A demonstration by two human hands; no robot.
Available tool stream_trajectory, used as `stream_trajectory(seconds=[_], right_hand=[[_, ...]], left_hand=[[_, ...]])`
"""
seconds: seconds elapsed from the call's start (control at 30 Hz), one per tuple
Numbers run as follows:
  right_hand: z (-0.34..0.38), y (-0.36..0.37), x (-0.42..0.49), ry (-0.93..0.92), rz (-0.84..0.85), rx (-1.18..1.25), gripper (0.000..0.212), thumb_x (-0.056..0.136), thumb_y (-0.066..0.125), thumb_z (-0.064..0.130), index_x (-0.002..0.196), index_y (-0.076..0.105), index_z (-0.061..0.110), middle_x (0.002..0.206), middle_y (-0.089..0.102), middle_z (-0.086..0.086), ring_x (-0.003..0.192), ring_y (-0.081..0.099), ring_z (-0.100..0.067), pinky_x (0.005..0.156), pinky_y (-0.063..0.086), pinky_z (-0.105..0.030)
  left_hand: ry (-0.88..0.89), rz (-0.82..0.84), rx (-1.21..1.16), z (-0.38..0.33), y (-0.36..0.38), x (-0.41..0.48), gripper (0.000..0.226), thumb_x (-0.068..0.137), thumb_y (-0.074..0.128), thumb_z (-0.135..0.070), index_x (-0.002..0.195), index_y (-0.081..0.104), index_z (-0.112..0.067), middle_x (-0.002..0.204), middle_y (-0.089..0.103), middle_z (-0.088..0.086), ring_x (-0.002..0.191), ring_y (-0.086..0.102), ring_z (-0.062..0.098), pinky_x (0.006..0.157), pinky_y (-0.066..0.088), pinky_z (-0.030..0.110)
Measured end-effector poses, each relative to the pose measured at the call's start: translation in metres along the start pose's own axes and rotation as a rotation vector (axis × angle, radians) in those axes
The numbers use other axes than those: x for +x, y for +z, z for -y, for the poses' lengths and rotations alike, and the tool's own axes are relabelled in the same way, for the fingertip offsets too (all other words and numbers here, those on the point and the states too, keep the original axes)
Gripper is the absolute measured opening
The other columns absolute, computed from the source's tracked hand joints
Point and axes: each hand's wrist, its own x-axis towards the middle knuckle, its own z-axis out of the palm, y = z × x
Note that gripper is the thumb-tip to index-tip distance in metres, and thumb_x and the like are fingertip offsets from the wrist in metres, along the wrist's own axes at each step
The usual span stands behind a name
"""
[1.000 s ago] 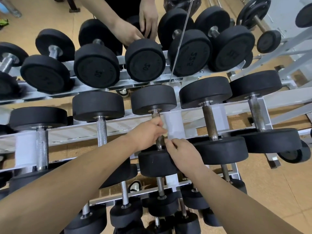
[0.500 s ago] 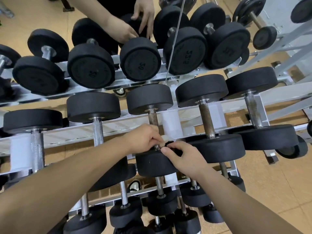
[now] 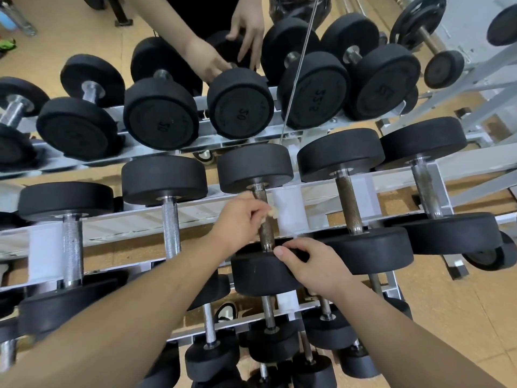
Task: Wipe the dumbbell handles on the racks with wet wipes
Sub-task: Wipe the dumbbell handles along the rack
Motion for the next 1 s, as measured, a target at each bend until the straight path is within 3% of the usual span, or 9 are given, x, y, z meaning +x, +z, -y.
stream_trajectory(seconds=[0.07, 0.2, 0.4, 0.53, 0.63, 0.67, 0.8, 0.93, 1.0], right_hand=[[0.000, 0.000, 0.000, -0.006, -0.004, 0.001, 0.052, 0.088, 0.058, 0.070, 0.123, 0.071, 0.034, 0.119, 0.067, 0.020, 0.114, 0.057, -0.001, 0.097, 0.046, -0.023], [0.002, -0.002, 0.001, -0.017, 0.022, -0.021, 0.048, 0.091, 0.058, 0.066, 0.124, 0.070, 0.033, 0.118, 0.066, 0.019, 0.112, 0.057, -0.001, 0.093, 0.044, -0.021], [0.002, -0.002, 0.002, 0.004, 0.031, 0.001, 0.048, 0.090, 0.057, 0.069, 0.122, 0.070, 0.034, 0.117, 0.066, 0.020, 0.113, 0.057, -0.002, 0.094, 0.046, -0.023], [0.003, -0.002, 0.001, 0.000, 0.038, -0.010, 0.045, 0.092, 0.056, 0.067, 0.120, 0.070, 0.035, 0.115, 0.066, 0.019, 0.110, 0.058, -0.002, 0.093, 0.047, -0.024], [0.002, -0.003, 0.002, 0.003, 0.046, -0.020, 0.047, 0.090, 0.056, 0.070, 0.120, 0.071, 0.035, 0.116, 0.066, 0.019, 0.111, 0.058, -0.003, 0.096, 0.049, -0.027], [0.002, -0.003, 0.002, 0.004, 0.048, -0.020, 0.048, 0.090, 0.056, 0.070, 0.120, 0.070, 0.035, 0.117, 0.066, 0.019, 0.111, 0.058, -0.003, 0.096, 0.049, -0.027], [0.000, -0.003, 0.004, 0.020, 0.074, -0.015, 0.048, 0.090, 0.055, 0.072, 0.120, 0.069, 0.037, 0.117, 0.066, 0.022, 0.112, 0.057, -0.002, 0.094, 0.047, -0.025], [-0.002, -0.003, 0.008, 0.017, 0.085, -0.018, 0.051, 0.087, 0.054, 0.076, 0.119, 0.069, 0.039, 0.116, 0.067, 0.024, 0.114, 0.058, 0.001, 0.097, 0.047, -0.025], [-0.004, -0.002, 0.008, 0.015, 0.078, -0.016, 0.052, 0.086, 0.054, 0.077, 0.118, 0.070, 0.039, 0.116, 0.067, 0.023, 0.114, 0.058, 0.001, 0.098, 0.048, -0.026]], left_hand=[[-0.019, -0.031, -0.012, -0.002, 0.010, -0.013, 0.016, 0.095, 0.069, -0.007, 0.101, 0.082, -0.015, 0.087, 0.058, -0.008, 0.082, 0.061, 0.015, 0.081, 0.052, 0.027], [0.148, 0.225, 0.079, -0.001, 0.001, -0.013, 0.016, 0.095, 0.068, -0.010, 0.101, 0.082, -0.017, 0.091, 0.063, -0.003, 0.084, 0.064, 0.017, 0.080, 0.055, 0.035], [0.138, -0.084, 0.326, 0.005, 0.007, 0.018, 0.015, 0.092, 0.063, 0.000, 0.097, 0.075, -0.007, 0.091, 0.061, 0.008, 0.080, 0.061, 0.030, 0.069, 0.056, 0.041], [-0.024, -0.047, -0.030, 0.005, 0.012, -0.016, 0.016, 0.097, 0.064, -0.009, 0.101, 0.079, -0.014, 0.091, 0.064, -0.007, 0.084, 0.061, 0.012, 0.084, 0.049, 0.020], [-0.259, 0.222, -0.304, 0.009, 0.001, -0.035, 0.016, 0.098, 0.066, -0.014, 0.103, 0.079, -0.022, 0.094, 0.076, -0.007, 0.090, 0.071, 0.011, 0.090, 0.058, 0.030], [-0.332, 0.221, -0.371, 0.010, -0.002, -0.036, 0.017, 0.099, 0.064, -0.014, 0.103, 0.078, -0.023, 0.093, 0.076, -0.004, 0.089, 0.072, 0.013, 0.088, 0.061, 0.034], [-0.600, -0.230, -0.489, 0.009, 0.001, -0.004, 0.010, 0.101, 0.060, -0.020, 0.101, 0.070, -0.024, 0.098, 0.072, -0.002, 0.094, 0.070, 0.022, 0.088, 0.058, 0.033], [-0.697, -0.338, -0.716, 0.000, 0.019, 0.018, 0.013, 0.103, 0.061, -0.023, 0.107, 0.073, -0.024, 0.105, 0.076, -0.006, 0.099, 0.071, 0.014, 0.096, 0.055, 0.031], [-0.672, -0.305, -0.669, 0.000, 0.023, 0.008, 0.018, 0.103, 0.060, -0.022, 0.103, 0.078, -0.023, 0.100, 0.077, -0.004, 0.093, 0.069, 0.010, 0.090, 0.057, 0.030]])
